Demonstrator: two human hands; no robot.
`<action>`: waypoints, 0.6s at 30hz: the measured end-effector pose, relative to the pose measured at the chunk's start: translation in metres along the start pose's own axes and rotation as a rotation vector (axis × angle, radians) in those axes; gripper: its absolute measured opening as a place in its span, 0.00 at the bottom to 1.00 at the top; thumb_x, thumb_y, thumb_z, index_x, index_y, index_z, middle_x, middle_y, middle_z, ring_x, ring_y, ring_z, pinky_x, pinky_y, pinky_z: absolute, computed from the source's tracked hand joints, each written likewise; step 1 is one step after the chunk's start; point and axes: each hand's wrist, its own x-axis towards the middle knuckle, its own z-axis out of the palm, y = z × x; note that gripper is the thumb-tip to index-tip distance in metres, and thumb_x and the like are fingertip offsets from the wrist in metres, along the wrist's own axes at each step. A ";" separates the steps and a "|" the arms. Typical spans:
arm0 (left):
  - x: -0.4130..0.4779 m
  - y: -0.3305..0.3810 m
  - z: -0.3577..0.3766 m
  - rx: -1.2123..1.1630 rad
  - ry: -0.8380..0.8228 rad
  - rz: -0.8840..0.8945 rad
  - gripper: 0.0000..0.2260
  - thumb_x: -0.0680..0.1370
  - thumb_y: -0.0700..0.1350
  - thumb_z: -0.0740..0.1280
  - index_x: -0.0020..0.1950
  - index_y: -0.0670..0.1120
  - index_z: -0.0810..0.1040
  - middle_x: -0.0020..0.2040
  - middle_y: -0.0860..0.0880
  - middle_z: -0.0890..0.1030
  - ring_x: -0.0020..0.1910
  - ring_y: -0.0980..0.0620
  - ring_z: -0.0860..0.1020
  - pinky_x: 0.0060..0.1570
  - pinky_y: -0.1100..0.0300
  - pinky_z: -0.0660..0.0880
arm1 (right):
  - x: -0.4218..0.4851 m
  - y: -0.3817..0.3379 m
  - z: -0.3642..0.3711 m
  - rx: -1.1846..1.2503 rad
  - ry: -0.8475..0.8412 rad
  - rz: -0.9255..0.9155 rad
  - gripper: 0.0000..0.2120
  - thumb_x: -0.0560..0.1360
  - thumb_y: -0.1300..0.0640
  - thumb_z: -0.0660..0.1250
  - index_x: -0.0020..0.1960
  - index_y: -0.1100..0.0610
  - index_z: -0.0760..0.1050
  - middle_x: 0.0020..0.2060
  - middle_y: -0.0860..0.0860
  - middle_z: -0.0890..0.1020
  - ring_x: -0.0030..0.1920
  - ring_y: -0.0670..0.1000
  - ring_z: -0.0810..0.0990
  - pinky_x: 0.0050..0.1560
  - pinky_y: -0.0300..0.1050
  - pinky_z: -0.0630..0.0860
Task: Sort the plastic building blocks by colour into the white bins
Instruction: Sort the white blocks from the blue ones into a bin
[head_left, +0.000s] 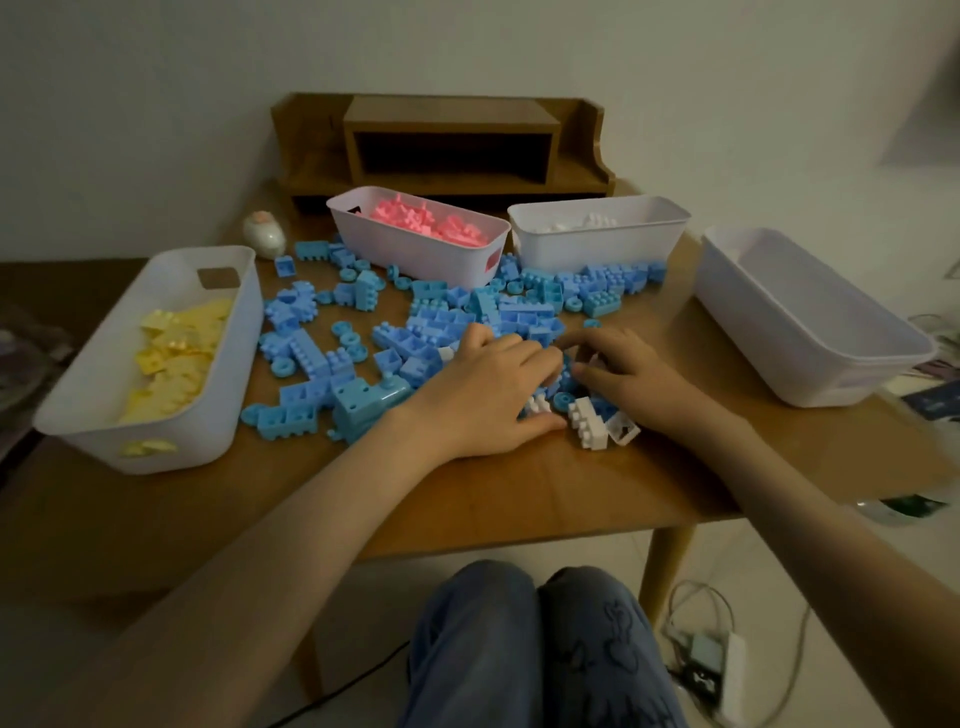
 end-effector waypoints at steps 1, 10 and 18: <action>0.002 -0.001 0.002 0.012 0.020 0.011 0.14 0.77 0.59 0.62 0.52 0.49 0.70 0.48 0.53 0.74 0.48 0.52 0.72 0.50 0.56 0.56 | 0.002 -0.001 0.000 0.061 0.007 0.002 0.11 0.78 0.57 0.62 0.60 0.48 0.73 0.43 0.43 0.75 0.44 0.45 0.73 0.49 0.45 0.71; 0.006 -0.003 0.010 -0.037 0.117 0.049 0.15 0.74 0.53 0.66 0.56 0.46 0.77 0.50 0.50 0.80 0.41 0.51 0.74 0.46 0.62 0.56 | -0.002 0.002 -0.001 0.212 0.167 0.089 0.10 0.80 0.55 0.57 0.58 0.49 0.73 0.47 0.41 0.77 0.49 0.40 0.76 0.49 0.33 0.71; 0.004 -0.003 0.010 -0.110 0.145 0.042 0.05 0.76 0.44 0.67 0.49 0.44 0.78 0.47 0.46 0.74 0.42 0.50 0.73 0.46 0.62 0.64 | -0.008 0.004 -0.001 0.257 0.302 0.119 0.15 0.81 0.50 0.52 0.53 0.53 0.76 0.42 0.43 0.79 0.45 0.39 0.78 0.46 0.28 0.73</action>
